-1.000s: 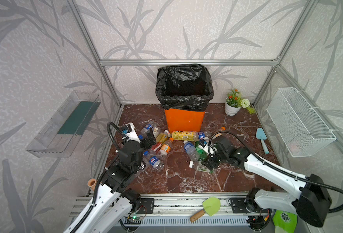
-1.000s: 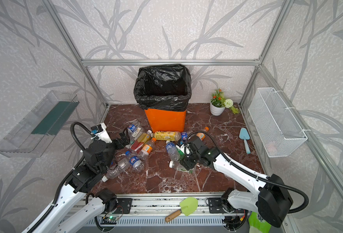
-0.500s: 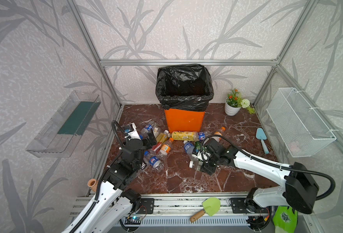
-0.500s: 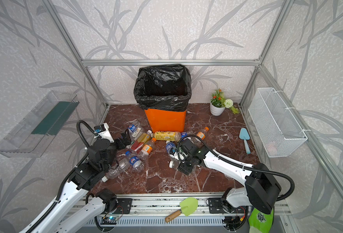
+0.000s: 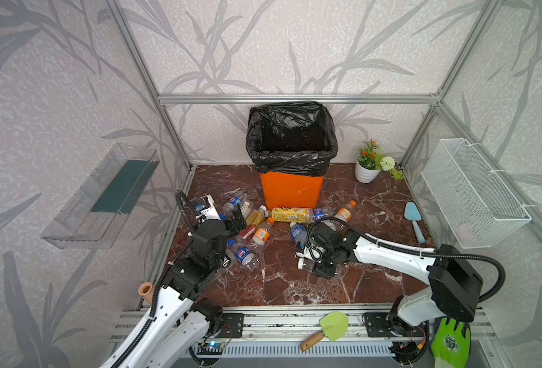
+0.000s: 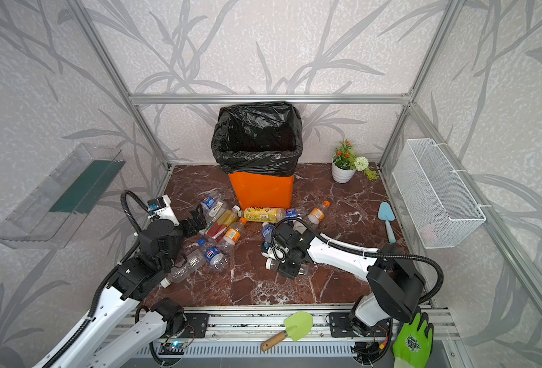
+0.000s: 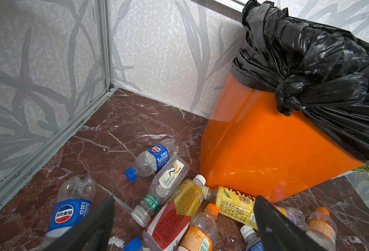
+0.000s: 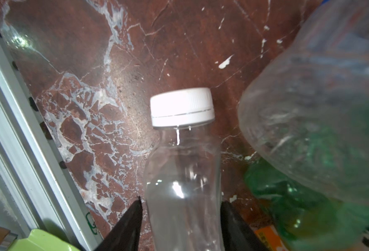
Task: Throw the plastic bottles in the bin
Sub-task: 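Grasp the clear white-capped bottle with the right gripper, then lift the clear bottle with the right gripper and release it into the bin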
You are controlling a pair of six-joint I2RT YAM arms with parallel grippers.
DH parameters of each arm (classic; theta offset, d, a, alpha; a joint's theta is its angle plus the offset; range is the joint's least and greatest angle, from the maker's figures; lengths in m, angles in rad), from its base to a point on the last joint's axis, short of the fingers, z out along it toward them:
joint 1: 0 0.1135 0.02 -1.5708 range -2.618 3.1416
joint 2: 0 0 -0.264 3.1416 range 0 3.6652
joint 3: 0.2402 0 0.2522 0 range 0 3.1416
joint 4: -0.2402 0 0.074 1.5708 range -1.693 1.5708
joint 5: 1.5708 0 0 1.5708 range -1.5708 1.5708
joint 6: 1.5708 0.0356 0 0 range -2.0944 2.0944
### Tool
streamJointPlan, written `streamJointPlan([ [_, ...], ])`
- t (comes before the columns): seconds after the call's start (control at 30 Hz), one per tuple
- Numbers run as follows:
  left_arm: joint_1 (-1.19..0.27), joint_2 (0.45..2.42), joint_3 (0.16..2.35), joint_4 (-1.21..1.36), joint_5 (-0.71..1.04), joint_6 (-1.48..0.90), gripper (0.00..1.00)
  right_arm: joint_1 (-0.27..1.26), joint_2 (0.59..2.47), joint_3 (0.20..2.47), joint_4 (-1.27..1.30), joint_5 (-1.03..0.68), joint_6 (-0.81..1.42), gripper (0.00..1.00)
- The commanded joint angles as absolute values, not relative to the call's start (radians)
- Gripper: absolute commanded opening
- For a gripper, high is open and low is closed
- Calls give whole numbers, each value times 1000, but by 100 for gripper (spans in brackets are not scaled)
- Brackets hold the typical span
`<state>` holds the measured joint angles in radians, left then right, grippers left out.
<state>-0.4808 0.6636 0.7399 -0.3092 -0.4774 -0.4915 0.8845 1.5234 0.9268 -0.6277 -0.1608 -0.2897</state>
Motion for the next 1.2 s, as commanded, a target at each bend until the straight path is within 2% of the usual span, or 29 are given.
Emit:
streamJointPlan([
  [0.0,-471,656,753,-334,-496,-511,99,897,1550,961,-667,-143,-298,57],
  [0.17,-469,646,752,-341,-496,-510,99,905,1564,976,-676,-138,-297,49],
  [0.37,-463,639,746,-345,-499,-515,99,911,1498,996,-666,-148,-284,31],
  [0.5,-458,638,745,-346,-501,-517,99,910,1374,1009,-632,-117,-251,27],
  [0.67,-452,634,742,-348,-507,-524,99,898,1122,1006,-533,-26,-189,26],
  [0.83,-446,638,734,-335,-512,-534,99,886,787,858,-159,197,-174,26],
  [0.97,-440,652,736,-328,-502,-538,99,885,611,771,180,326,-251,26],
  [1.07,-437,660,744,-329,-498,-540,99,884,582,758,431,320,-362,26],
  [1.17,-439,664,749,-326,-486,-544,99,885,651,832,592,281,-448,27],
])
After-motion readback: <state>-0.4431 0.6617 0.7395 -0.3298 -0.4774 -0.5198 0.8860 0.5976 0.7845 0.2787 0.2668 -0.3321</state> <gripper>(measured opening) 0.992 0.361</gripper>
